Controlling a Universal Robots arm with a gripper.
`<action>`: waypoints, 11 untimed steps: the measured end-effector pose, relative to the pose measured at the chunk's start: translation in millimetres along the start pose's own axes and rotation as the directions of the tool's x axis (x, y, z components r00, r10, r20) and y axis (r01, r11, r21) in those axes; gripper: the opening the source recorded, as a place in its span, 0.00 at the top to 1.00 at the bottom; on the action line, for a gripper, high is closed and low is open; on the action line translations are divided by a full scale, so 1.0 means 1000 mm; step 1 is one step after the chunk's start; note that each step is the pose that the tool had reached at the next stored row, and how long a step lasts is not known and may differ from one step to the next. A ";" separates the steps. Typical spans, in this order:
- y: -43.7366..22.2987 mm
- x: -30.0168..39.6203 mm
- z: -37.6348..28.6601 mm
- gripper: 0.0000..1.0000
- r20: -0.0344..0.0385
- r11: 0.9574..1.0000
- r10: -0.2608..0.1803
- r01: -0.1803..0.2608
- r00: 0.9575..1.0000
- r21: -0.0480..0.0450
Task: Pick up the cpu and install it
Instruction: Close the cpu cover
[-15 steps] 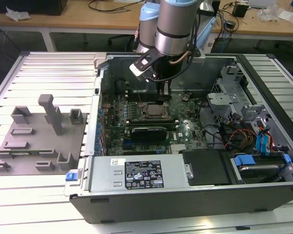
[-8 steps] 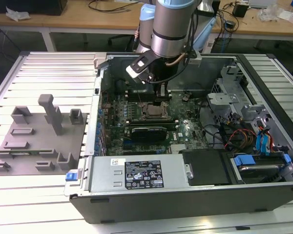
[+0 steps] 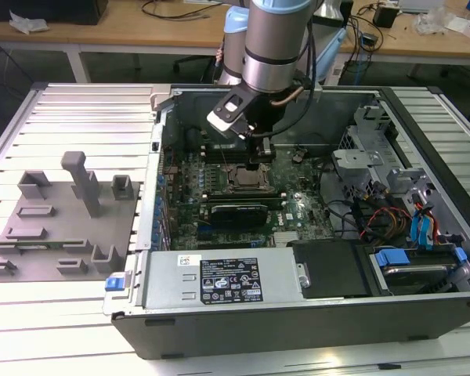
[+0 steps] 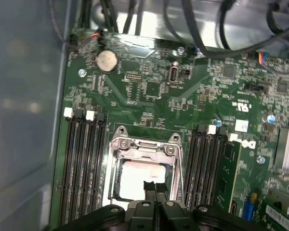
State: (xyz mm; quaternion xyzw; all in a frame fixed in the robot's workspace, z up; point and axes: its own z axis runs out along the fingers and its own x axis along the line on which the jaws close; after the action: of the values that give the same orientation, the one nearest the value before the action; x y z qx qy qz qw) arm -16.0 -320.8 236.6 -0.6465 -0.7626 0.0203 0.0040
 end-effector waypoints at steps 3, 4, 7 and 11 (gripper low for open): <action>0.0000 0.0000 0.0000 0.89 0.003 0.998 -0.069 0.069 0.998 -0.001; 0.0000 0.0000 0.0000 0.89 0.003 0.996 -0.087 0.087 0.996 -0.002; 0.0000 0.0000 0.0000 0.89 0.005 0.991 -0.137 0.137 0.991 -0.002; 0.0000 0.0000 0.0000 0.89 0.009 0.974 -0.226 0.226 0.974 -0.004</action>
State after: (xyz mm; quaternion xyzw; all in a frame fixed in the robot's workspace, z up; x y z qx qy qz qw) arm -16.1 -320.8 236.7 -0.5554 -0.8313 0.0207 0.0017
